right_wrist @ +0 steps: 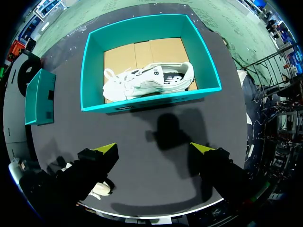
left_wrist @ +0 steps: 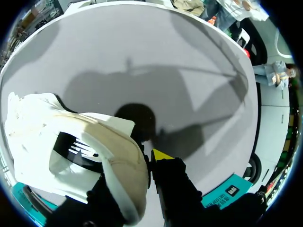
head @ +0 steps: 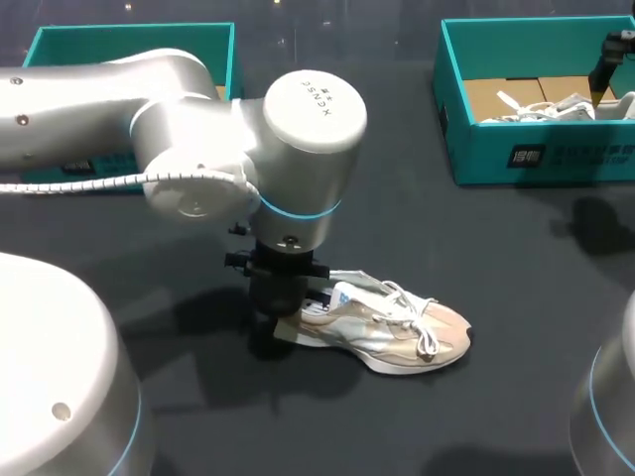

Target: Take the shoe out of the shoebox, open the shoe tongue, remove and reinsert the insole, then place the shoe into the shoebox

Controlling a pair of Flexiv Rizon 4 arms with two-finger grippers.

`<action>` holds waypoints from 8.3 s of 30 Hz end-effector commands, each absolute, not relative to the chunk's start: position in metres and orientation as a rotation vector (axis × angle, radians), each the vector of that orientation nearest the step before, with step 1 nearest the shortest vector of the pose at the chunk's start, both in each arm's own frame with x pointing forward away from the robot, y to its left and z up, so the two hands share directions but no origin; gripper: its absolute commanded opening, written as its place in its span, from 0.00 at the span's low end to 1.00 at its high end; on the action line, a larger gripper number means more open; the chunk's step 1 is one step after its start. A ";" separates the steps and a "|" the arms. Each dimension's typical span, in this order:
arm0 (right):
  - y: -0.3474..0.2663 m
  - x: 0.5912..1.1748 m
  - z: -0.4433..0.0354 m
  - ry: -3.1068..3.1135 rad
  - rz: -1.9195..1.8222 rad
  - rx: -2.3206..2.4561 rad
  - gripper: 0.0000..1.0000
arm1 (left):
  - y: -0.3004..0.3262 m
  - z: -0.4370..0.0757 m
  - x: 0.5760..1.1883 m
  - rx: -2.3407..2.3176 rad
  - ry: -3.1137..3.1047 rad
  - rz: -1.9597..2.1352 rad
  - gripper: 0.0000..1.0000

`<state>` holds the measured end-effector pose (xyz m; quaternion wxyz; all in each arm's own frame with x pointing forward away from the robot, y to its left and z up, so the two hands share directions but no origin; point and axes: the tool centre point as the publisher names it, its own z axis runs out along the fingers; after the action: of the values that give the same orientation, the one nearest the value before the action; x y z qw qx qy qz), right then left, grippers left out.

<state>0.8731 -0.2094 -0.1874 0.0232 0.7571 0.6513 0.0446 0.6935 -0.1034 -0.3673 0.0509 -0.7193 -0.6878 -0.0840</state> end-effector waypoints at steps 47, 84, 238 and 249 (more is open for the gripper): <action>-0.209 0.873 -0.188 2.015 0.138 2.344 1.00 | -0.046 -0.252 0.697 -1.628 -2.572 0.511 1.00; -0.209 0.873 -0.188 2.015 0.138 2.344 1.00 | 0.022 -0.351 0.723 -0.507 -2.600 1.384 1.00; -0.209 0.873 -0.188 2.015 0.138 2.344 1.00 | -0.146 -0.414 0.687 -0.162 -2.360 1.681 1.00; -0.209 0.873 -0.188 2.015 0.138 2.344 1.00 | -0.152 -0.411 0.680 -0.178 -2.328 1.697 1.00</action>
<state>0.8731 -0.2094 -0.1874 0.0232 0.7571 0.6514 0.0446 0.6809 -0.1493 -0.4085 0.1279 -0.0616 -0.8006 0.5821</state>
